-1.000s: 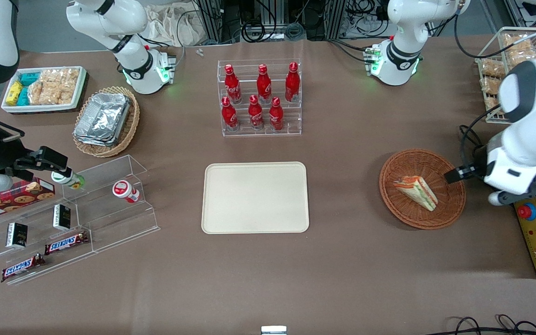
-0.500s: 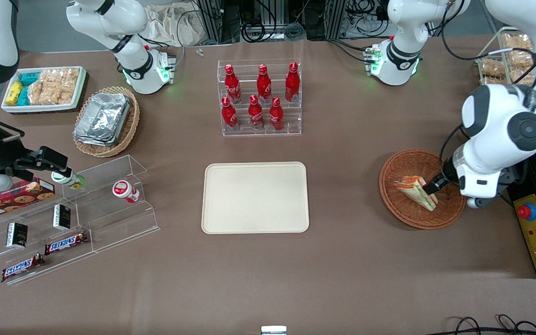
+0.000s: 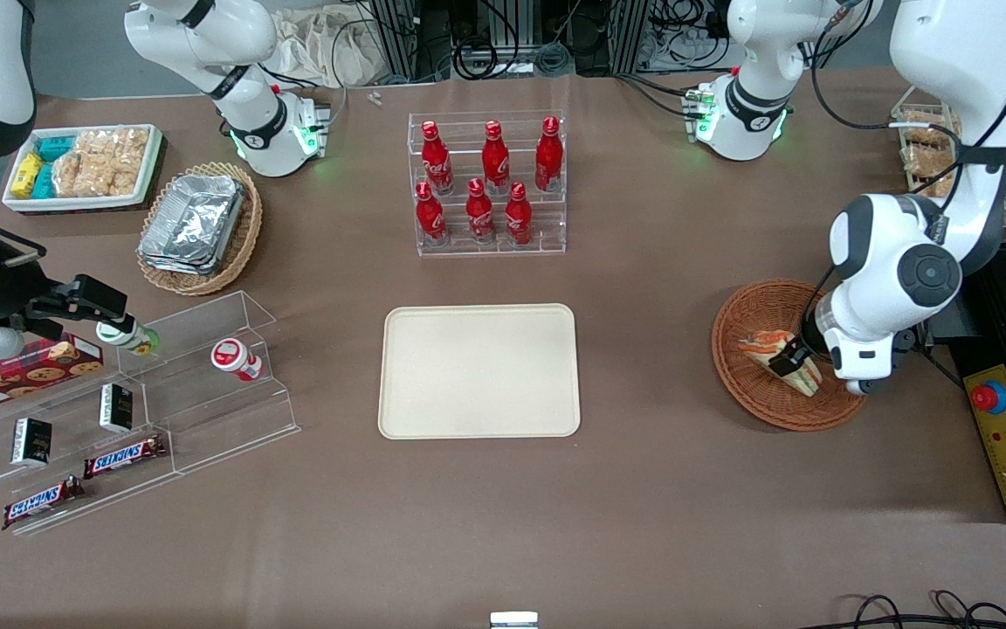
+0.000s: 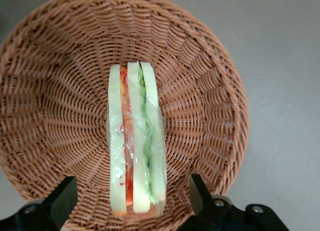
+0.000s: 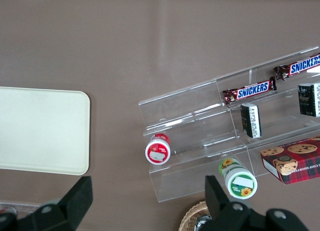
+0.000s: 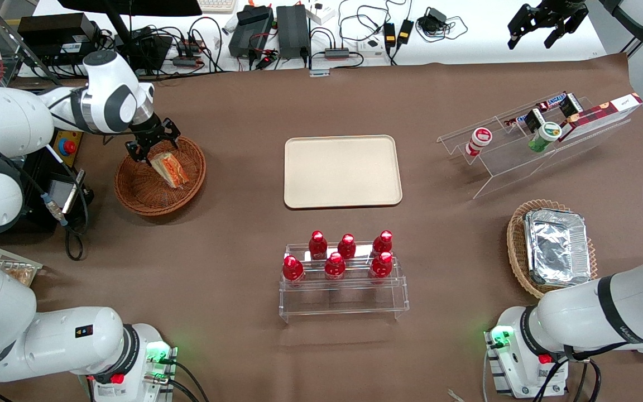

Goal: Place sandwich from basket to tray
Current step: 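Lower the open left gripper around the wrapped sandwich in the basket, then close the left gripper on the sandwich and lift it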

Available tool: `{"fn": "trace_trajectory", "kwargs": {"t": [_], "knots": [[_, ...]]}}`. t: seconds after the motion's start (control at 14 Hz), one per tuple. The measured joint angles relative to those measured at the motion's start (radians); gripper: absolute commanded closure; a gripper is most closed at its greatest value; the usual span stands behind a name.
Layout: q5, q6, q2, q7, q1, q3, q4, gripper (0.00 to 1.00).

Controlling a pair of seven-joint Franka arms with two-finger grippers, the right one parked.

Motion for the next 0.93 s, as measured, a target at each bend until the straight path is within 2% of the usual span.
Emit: {"fn": "trace_trajectory", "kwargs": {"t": [0.07,0.14,0.21,0.36,0.43,0.5,0.71,0.93], "knots": [[0.0,0.008,0.009,-0.001,0.001,0.001,-0.001,0.03],[0.0,0.016,0.017,-0.002,0.001,0.003,-0.002,0.1],[0.0,0.02,0.023,-0.006,0.001,0.003,-0.002,0.26],[0.0,0.027,0.034,-0.011,0.001,0.004,-0.002,0.68],[0.0,0.03,0.038,-0.015,0.001,0.004,-0.002,0.86],[0.0,0.031,0.038,-0.025,0.001,0.004,-0.002,1.0],[0.0,0.014,0.03,-0.058,0.0,0.002,0.012,1.0],[0.001,-0.206,0.003,-0.088,-0.004,-0.009,0.138,1.0]]}}
